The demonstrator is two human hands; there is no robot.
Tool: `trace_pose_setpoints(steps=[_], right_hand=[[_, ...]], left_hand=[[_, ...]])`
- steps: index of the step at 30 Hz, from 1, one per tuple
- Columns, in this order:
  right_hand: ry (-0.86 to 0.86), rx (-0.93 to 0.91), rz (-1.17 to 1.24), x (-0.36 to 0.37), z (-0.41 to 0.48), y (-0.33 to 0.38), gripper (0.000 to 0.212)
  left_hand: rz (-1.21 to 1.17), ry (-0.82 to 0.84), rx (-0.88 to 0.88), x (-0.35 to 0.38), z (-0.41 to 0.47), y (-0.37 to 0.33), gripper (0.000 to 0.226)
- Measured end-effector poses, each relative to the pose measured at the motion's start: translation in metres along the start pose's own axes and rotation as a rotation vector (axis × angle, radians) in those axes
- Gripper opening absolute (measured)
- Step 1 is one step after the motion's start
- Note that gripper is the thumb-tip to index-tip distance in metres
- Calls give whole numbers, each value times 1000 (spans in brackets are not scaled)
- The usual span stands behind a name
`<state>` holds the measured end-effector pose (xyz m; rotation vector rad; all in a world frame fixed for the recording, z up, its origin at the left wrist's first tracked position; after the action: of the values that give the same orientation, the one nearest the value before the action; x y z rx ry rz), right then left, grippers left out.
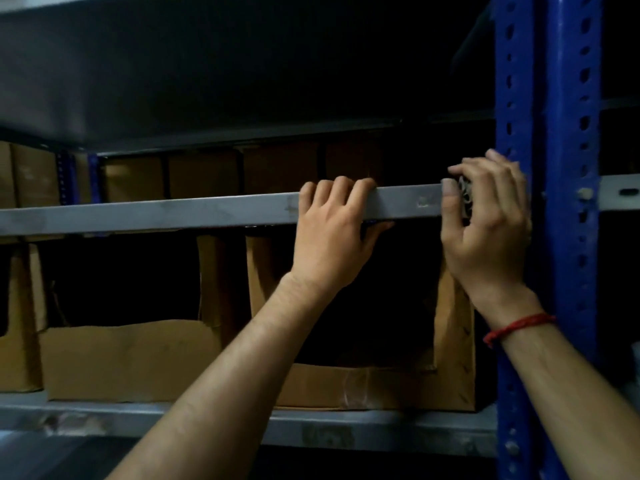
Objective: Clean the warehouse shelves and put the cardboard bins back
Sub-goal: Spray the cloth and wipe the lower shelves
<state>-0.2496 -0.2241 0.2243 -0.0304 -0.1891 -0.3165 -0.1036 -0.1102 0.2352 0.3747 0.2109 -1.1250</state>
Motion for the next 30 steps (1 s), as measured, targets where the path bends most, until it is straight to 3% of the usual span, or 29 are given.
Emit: trace_pose_setpoints(steps=[7, 12, 17, 20, 23, 27, 30], right_hand=[[-29, -8, 18, 18, -8, 30, 25], [-20, -48, 77, 36, -10, 65, 22], [138, -179, 168, 73, -25, 126, 22], [190, -239, 216, 66, -39, 129, 22], [170, -231, 283, 21, -83, 99, 21], [161, -65, 191, -54, -185, 31, 23], [296, 67, 90, -76, -237, -21, 27]], left_hand=[[-56, 120, 152, -9, -1, 19, 73], [99, 34, -58, -31, -33, 88, 71], [100, 90, -92, -32, -42, 90, 74], [0, 63, -142, -25, -72, 73, 78], [-253, 11, -125, -9, -146, 26, 69], [-369, 231, 100, 50, -255, -59, 57], [-356, 236, 149, 78, -280, -98, 45]])
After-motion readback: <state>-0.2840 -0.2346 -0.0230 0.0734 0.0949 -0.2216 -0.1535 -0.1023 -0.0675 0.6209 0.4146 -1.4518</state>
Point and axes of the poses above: each hand's wrist, its own z-axis towards the middle knuckle, its own x-axis out of the palm, y = z × x, the point moved 6 cm from there along z, towards the middle knuckle, and after that the axes turned 3 degrees about y, right-handed, at the moved point
